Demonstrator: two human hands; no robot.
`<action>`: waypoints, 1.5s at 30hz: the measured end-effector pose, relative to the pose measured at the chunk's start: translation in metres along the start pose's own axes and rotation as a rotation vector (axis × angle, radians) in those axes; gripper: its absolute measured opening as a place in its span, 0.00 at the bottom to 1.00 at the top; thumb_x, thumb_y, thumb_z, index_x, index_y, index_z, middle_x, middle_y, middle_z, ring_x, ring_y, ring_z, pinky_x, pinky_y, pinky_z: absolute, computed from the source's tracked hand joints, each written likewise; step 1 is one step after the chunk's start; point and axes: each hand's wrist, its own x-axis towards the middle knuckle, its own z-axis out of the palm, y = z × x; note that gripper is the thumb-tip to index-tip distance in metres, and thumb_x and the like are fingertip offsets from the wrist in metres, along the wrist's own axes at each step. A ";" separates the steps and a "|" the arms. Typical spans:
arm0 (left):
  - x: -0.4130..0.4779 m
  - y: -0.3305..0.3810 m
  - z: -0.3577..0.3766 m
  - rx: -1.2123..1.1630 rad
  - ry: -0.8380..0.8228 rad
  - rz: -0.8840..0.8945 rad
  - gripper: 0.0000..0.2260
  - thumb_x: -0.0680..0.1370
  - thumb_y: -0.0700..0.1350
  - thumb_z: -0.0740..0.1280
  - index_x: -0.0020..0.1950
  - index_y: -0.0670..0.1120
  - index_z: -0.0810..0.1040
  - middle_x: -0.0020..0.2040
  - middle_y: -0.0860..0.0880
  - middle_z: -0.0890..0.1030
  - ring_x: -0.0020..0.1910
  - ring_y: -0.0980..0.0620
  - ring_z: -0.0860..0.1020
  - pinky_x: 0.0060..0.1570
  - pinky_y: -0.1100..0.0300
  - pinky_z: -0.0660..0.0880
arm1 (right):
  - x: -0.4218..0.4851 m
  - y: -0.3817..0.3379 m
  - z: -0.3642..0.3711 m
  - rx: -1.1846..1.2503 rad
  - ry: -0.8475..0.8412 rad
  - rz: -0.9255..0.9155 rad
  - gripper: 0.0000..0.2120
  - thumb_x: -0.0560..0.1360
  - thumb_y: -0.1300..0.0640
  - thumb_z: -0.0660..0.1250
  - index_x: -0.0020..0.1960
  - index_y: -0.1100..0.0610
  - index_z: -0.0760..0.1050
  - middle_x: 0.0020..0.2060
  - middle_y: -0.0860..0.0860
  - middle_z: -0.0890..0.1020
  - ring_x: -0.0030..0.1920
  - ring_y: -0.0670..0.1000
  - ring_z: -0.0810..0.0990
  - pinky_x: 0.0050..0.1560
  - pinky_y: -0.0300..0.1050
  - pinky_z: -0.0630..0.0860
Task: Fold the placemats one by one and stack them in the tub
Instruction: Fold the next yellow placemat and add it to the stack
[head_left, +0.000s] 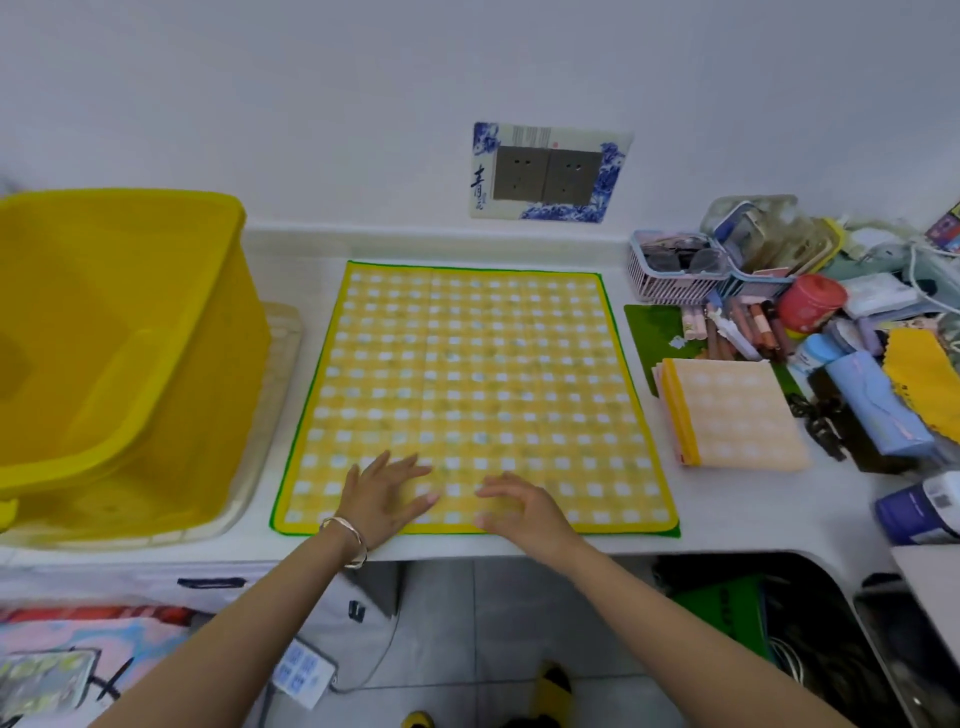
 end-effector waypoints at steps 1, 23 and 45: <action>-0.003 -0.001 0.001 -0.011 0.003 0.011 0.38 0.57 0.80 0.50 0.62 0.66 0.70 0.72 0.60 0.63 0.76 0.52 0.51 0.71 0.44 0.44 | -0.001 0.002 0.002 -0.047 -0.003 -0.021 0.14 0.68 0.54 0.76 0.50 0.42 0.77 0.64 0.43 0.73 0.70 0.40 0.61 0.69 0.42 0.62; -0.008 -0.012 0.009 0.054 0.015 0.118 0.46 0.52 0.83 0.48 0.66 0.67 0.65 0.75 0.61 0.56 0.76 0.54 0.44 0.71 0.46 0.35 | -0.004 0.006 -0.005 -0.169 -0.012 -0.081 0.04 0.73 0.55 0.71 0.48 0.50 0.82 0.66 0.44 0.73 0.70 0.38 0.60 0.68 0.36 0.55; 0.051 0.029 -0.102 -0.260 -0.290 0.089 0.10 0.73 0.48 0.71 0.31 0.55 0.83 0.34 0.52 0.80 0.36 0.59 0.76 0.45 0.60 0.75 | 0.014 -0.090 -0.089 -0.268 -0.119 0.051 0.06 0.74 0.54 0.70 0.48 0.55 0.83 0.29 0.37 0.81 0.31 0.33 0.77 0.34 0.26 0.69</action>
